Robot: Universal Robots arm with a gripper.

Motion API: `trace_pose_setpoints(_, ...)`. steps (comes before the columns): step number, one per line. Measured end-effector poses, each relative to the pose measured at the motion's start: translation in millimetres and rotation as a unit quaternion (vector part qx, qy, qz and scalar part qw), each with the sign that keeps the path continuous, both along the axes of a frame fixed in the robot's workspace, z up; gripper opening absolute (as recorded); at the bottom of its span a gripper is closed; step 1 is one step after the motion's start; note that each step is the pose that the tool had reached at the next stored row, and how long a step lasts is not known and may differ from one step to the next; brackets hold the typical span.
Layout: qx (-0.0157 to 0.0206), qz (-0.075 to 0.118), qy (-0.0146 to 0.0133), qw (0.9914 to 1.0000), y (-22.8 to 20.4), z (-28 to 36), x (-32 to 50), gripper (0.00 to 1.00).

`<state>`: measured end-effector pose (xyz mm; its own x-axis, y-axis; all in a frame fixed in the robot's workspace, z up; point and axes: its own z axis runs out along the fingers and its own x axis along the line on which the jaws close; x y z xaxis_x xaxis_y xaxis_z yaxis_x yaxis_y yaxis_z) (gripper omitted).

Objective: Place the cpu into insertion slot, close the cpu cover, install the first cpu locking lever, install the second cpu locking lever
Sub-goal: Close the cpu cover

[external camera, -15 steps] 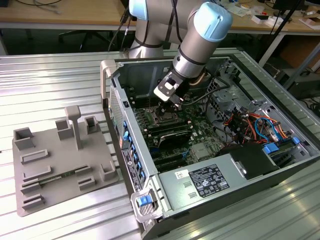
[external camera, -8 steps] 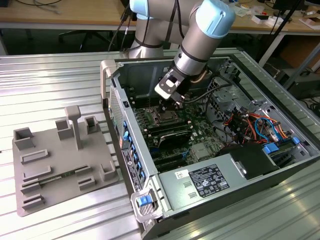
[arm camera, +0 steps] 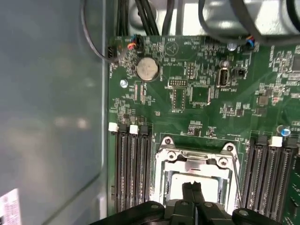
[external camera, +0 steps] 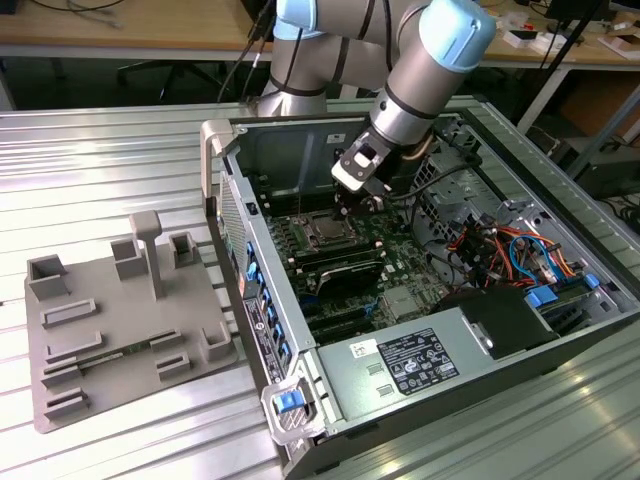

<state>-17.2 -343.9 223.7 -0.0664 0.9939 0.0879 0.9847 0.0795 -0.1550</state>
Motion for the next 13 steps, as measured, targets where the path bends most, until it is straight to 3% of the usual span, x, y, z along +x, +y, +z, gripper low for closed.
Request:
trace_pose_setpoints(1,0.0005,0.000,0.0000,1.00000,0.0,4.3,0.0,0.11)
trace_pose_setpoints(2,0.0022,0.000,0.0000,1.00000,0.0,17.8,0.2,0.11)
trace_pose_setpoints(3,0.0040,0.000,0.0000,0.99999,0.0,23.7,0.1,0.11)
trace_pose_setpoints(6,0.0062,0.000,0.0000,0.99998,0.0,25.0,0.2,0.11)
trace_pose_setpoints(13,0.0061,0.000,0.0000,0.99998,-0.1,25.1,0.2,0.11)
